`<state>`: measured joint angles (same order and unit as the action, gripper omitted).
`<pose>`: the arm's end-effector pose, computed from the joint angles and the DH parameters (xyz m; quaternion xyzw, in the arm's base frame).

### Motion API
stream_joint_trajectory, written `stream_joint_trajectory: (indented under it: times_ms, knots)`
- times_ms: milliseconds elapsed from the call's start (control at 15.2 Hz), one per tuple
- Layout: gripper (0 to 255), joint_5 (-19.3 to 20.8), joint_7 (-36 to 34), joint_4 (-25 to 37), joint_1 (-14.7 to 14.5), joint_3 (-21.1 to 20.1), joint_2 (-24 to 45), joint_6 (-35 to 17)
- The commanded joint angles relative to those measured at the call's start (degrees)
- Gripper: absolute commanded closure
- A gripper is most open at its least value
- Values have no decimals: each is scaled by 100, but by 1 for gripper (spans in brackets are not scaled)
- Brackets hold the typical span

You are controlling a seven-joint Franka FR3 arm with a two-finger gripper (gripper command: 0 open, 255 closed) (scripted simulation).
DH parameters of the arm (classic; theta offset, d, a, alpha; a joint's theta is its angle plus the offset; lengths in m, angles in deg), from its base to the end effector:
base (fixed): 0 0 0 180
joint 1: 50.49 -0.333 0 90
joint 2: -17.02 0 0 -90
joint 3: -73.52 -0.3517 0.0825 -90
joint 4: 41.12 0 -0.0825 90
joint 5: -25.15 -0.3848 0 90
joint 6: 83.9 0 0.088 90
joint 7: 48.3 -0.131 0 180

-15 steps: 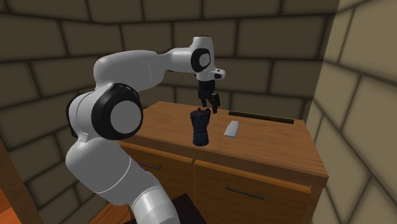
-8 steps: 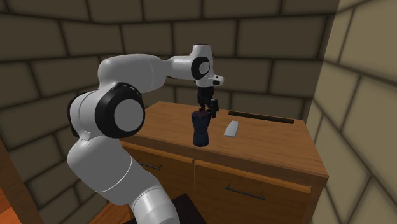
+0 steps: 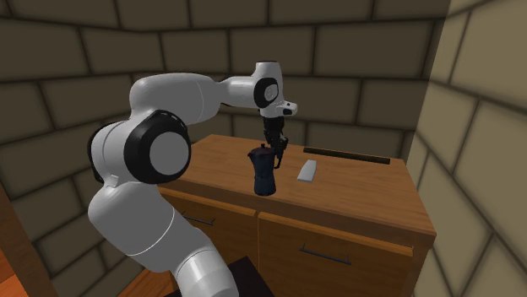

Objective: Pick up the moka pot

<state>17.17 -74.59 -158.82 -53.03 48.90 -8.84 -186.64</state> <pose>0.3612 0.2437 0.6215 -0.9967 0.0147 -0.0793 0.0134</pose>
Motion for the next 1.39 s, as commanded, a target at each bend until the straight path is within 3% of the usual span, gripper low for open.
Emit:
stream_joint_trajectory:
  times_ms: [0, 198, 1320]
  knots:
    - [255, -5, -3, -9, -5, -10, 9, 9]
    - [255, -4, -5, -13, -6, -12, 14, 0]
    - [255, 149, -78, 1463, 88, 21, 358, 1148]
